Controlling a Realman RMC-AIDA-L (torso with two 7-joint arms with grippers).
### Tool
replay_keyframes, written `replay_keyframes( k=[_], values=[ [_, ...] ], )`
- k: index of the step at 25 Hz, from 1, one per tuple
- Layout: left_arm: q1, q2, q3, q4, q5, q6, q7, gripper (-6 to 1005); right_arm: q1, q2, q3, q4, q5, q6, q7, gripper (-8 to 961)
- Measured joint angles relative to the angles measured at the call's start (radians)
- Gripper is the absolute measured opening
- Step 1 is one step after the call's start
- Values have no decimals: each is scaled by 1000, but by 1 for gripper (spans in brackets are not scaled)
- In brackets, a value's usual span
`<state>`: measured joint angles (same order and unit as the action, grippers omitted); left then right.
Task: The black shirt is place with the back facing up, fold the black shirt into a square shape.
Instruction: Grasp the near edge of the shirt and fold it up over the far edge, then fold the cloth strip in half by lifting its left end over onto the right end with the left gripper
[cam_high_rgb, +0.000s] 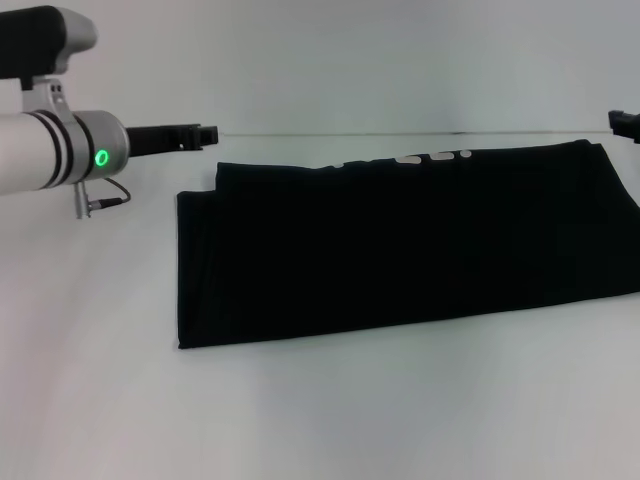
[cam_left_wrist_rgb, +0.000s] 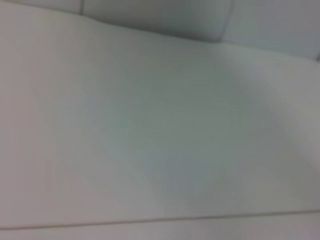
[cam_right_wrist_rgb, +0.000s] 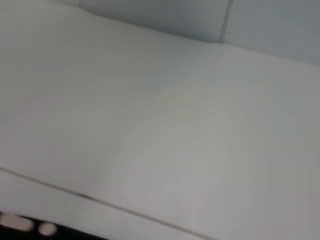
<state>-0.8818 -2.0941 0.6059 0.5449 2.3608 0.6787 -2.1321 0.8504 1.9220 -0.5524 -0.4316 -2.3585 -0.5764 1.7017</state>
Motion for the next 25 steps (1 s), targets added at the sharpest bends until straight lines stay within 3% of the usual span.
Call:
replay_keyframes(
  k=[1,3,8,11,20,25],
  values=[
    [9,0,0,14,-7,13,-8,267,-2,-5,2,-7,2,-28,16,344],
    [28,1,1,46,-14,74,-21,362,-11,-15,8,-32,17,-128,51,600],
    [87,21,0,125,-68,404,-19,586,-82,-16,10,-106,148,-430,90,784],
    [127,28,-3,163,-100,588,-18,709,-111,-12,11,-117,207,-504,90,786],
    [204,41,-94,181,-80,906,-87,859,-163,-8,11,-125,299,-720,81,791],
    [215,41,-102,176,10,957,-199,894,-156,2,1,-135,301,-696,64,935]
  ],
)
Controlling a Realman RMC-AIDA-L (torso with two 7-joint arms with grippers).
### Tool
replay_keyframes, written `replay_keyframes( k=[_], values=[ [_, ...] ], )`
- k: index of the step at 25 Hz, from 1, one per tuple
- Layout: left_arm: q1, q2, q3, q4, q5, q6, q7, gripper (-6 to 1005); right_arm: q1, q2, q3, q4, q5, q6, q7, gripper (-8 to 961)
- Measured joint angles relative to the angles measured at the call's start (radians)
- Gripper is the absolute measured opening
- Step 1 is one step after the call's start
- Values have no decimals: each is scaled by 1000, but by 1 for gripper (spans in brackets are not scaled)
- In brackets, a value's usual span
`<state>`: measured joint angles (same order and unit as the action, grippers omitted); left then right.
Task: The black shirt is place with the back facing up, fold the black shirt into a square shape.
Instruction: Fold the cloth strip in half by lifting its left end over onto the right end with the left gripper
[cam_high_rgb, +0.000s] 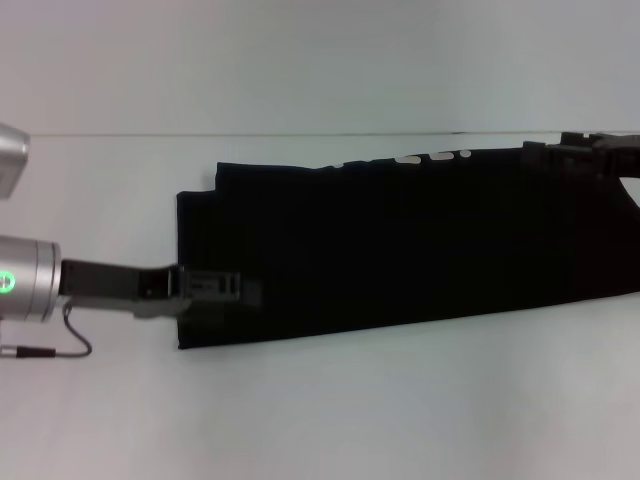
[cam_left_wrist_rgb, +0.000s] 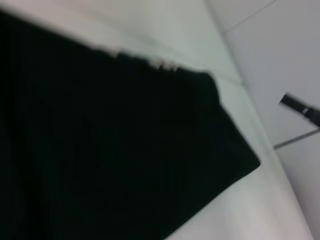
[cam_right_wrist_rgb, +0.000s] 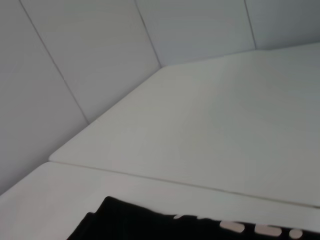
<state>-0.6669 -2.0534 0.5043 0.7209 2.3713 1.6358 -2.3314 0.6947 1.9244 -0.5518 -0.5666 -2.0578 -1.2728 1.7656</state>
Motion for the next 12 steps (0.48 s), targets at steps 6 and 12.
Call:
replay_keyframes(
  k=[6,12],
  values=[
    [-7,3,1,-18,79,-2,-152,890,23,11,-2,-4,-3,53,-13,930],
    [-24,12,-1,-67,128,-35,-309,890,40,12,-19,-4,-4,62,-43,930]
  ],
)
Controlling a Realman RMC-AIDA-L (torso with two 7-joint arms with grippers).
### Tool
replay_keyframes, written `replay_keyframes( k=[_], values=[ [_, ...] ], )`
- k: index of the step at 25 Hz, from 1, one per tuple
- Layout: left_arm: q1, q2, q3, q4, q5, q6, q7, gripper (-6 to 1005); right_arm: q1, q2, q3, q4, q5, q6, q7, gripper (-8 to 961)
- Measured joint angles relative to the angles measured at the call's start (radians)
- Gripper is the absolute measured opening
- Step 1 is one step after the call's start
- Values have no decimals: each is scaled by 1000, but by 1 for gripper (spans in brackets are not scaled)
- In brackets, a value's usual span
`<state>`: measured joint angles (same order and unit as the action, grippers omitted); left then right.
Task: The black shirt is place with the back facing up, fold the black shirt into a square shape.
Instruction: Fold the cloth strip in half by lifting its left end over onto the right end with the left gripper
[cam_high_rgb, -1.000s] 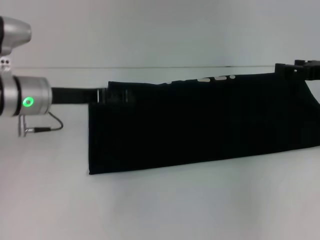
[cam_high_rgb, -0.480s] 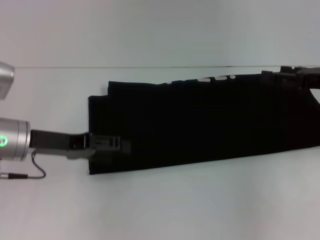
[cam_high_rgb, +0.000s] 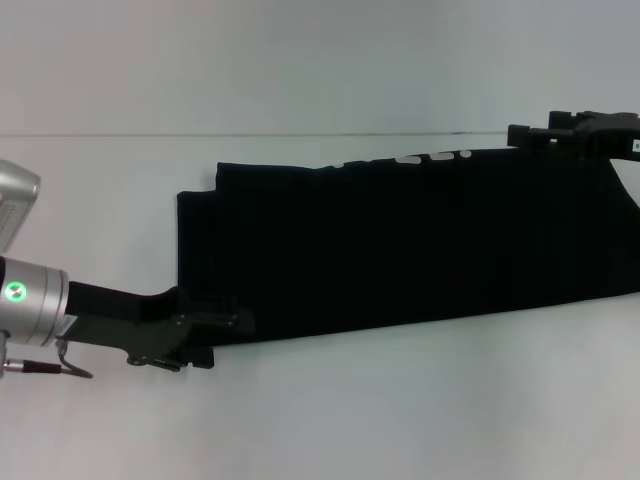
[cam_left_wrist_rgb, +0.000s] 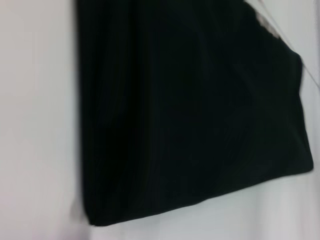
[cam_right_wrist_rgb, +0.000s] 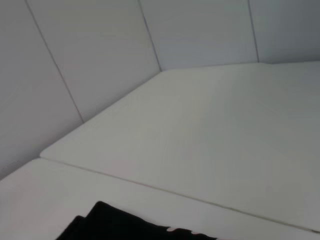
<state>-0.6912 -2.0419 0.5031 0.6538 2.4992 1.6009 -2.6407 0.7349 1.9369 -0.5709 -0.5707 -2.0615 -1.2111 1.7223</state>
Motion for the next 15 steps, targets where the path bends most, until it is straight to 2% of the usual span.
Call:
replay_keyframes(
  k=[10,15],
  values=[
    [-16,7,-4,-71,7,-50,-230,884,8,4,-9,-13,3,38,-31,930],
    [-17,16,-64,-120,10,-85,-279,883,9,4,-8,-24,4,47,-32,930]
  ],
)
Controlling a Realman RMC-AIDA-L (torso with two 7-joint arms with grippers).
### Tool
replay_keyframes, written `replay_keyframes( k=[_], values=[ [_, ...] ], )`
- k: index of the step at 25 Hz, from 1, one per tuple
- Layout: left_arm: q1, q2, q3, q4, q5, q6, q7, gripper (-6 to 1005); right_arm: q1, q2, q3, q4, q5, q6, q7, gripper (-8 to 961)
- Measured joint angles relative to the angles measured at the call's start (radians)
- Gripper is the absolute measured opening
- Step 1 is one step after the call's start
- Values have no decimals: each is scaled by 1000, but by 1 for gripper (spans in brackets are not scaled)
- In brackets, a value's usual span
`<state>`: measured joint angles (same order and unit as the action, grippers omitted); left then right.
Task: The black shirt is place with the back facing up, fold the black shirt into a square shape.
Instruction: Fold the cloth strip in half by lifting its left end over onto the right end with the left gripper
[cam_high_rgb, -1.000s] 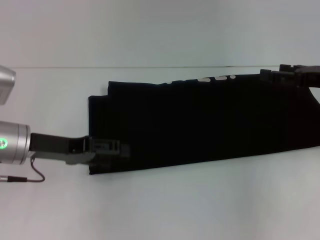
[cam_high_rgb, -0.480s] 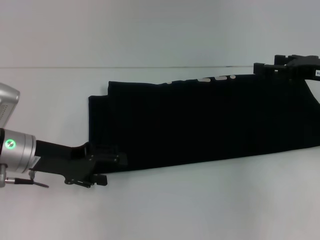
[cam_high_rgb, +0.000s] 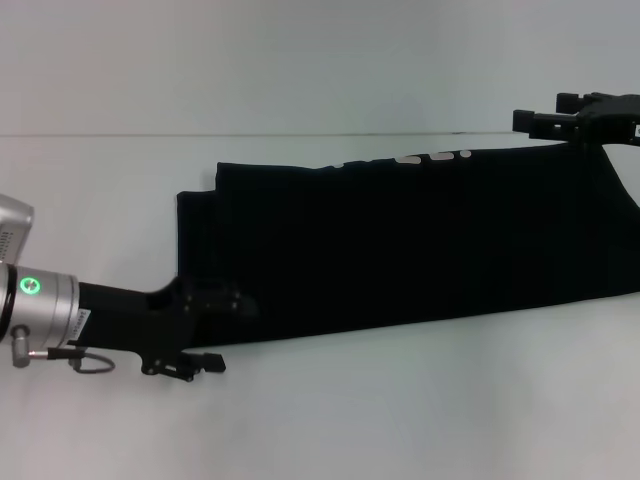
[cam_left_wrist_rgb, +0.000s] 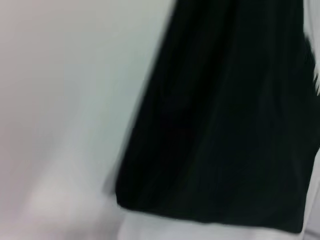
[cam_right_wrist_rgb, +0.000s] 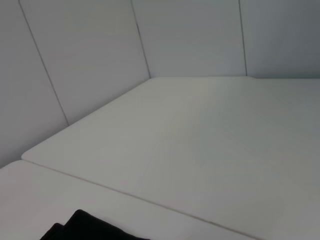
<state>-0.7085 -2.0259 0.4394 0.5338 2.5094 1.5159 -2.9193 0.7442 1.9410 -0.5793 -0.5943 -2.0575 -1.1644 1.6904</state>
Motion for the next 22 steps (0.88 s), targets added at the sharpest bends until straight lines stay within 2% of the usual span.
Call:
replay_keyframes(
  k=[3,22],
  values=[
    [1,3,-27,-6,1,-25,-8,882,0,0,0,0,0,8,0,930],
    [14,2,-40,-39,35,-100,-31,877,-6,2,8,-1,2,28,9,930]
  ],
)
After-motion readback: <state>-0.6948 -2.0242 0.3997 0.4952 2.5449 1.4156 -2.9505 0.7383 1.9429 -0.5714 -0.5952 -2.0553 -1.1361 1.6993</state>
